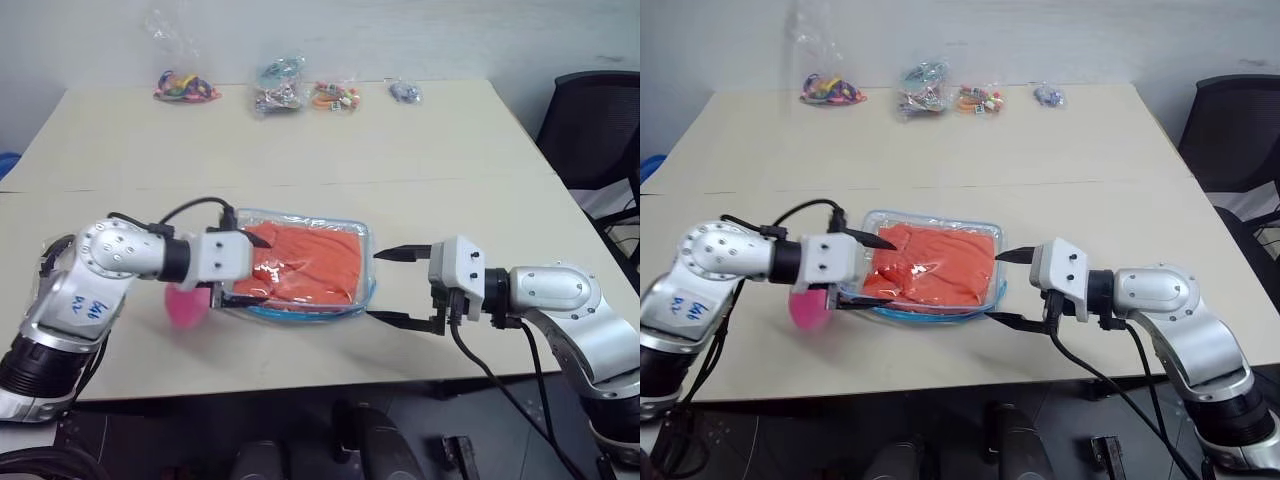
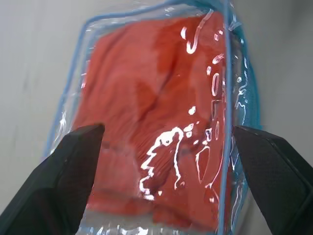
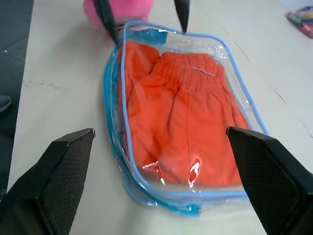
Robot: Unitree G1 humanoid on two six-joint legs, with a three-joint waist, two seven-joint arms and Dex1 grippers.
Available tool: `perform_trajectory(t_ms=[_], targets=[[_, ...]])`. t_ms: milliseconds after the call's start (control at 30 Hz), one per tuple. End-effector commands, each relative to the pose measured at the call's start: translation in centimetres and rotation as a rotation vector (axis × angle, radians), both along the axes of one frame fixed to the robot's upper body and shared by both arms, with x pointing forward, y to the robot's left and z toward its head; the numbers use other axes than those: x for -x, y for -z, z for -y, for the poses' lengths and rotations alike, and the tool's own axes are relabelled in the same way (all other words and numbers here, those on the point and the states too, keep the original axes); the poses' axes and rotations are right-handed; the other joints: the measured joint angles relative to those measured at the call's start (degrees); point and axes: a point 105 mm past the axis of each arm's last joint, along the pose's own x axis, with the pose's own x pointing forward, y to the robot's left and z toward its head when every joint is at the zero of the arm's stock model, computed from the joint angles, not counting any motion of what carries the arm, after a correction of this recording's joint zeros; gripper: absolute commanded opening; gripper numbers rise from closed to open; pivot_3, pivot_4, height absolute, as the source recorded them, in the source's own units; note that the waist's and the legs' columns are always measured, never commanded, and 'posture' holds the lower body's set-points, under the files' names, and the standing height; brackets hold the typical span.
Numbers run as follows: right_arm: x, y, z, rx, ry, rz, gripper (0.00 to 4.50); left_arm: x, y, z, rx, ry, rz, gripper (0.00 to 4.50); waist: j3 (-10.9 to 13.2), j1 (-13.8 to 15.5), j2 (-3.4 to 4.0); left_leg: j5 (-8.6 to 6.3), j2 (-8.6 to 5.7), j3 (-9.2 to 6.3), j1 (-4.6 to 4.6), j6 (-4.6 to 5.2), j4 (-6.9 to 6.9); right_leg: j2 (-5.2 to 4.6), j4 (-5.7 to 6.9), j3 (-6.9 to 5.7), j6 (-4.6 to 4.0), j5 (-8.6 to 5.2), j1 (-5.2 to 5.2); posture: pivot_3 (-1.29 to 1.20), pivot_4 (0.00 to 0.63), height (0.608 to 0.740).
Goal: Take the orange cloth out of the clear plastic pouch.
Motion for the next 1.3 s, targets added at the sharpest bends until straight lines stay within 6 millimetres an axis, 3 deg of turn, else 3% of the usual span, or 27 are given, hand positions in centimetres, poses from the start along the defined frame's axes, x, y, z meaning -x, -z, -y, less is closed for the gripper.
perform_trajectory(t_ms=[33, 267, 433, 733, 833, 1000, 1300], targets=[[0.8, -1.1, 0.0, -0.012, 0.004, 0.049, 4.49, -0.9, 0.8, -1.6, -0.125, 0.021, 0.093, 4.45, 0.0, 0.07, 0.0, 0.01, 0.03, -0.03, 0.01, -0.04, -0.02, 0.04, 0.02, 0.0, -0.06, -0.03, -0.01, 0.0, 0.15, 0.74], [1.1, -0.6, -0.2, -0.021, 0.033, 0.05, 4.49, -1.1, 1.6, -2.4, -0.193, 0.07, 0.125, 4.45, 0.0, 0.18, 0.0, -0.03, 0.23, -0.02, 0.0, 0.06, -0.01, 0.0, 0.0, 0.0, -0.06, -0.02, 0.0, 0.0, 0.15, 0.74], [1.1, -0.3, -0.1, -0.012, 0.044, 0.056, 4.49, -0.3, -0.6, -0.8, -0.008, 0.081, 0.087, 4.45, 0.0, 0.25, 0.0, -0.04, 0.21, -0.01, -0.01, 0.08, 0.0, 0.01, 0.0, -0.01, -0.05, -0.01, 0.0, 0.0, 0.15, 0.74], [2.1, 0.4, 0.0, 0.007, -0.008, 0.002, 4.49, 1.6, 0.8, -4.2, -0.12, 0.073, 0.005, 4.45, 0.0, 0.25, 0.0, -0.05, 0.27, 0.01, 0.01, 0.09, 0.0, 0.02, -0.02, -0.01, -0.06, -0.02, 0.0, 0.0, 0.15, 0.74], [2.2, 0.5, 0.1, 0.019, -0.016, 0.0, 4.49, 0.4, 1.1, -5.1, -0.182, 0.041, 0.071, 4.45, 0.0, 0.33, 0.0, -0.06, 0.2, 0.01, 0.0, 0.12, 0.0, 0.03, -0.05, -0.01, -0.05, -0.02, 0.01, 0.0, 0.15, 0.74], [2.0, 0.5, 0.1, 0.02, -0.011, 0.007, 4.49, -1.2, 0.8, -4.4, -0.146, 0.022, 0.141, 4.45, 0.0, 0.42, 0.0, -0.07, 0.01, -0.01, -0.01, 0.18, 0.0, 0.01, -0.08, -0.01, 0.0, 0.02, 0.05, 0.0, 0.15, 0.74], [2.2, 1.5, 0.2, 0.05, -0.002, 0.011, 4.49, -1.2, 0.3, -4.5, -0.081, 0.007, 0.108, 4.45, 0.0, 0.22, -0.01, -0.08, 0.06, 0.05, 0.0, 0.18, 0.0, 0.0, -0.04, -0.02, 0.0, 0.02, 0.01, 0.0, 0.15, 0.74]])
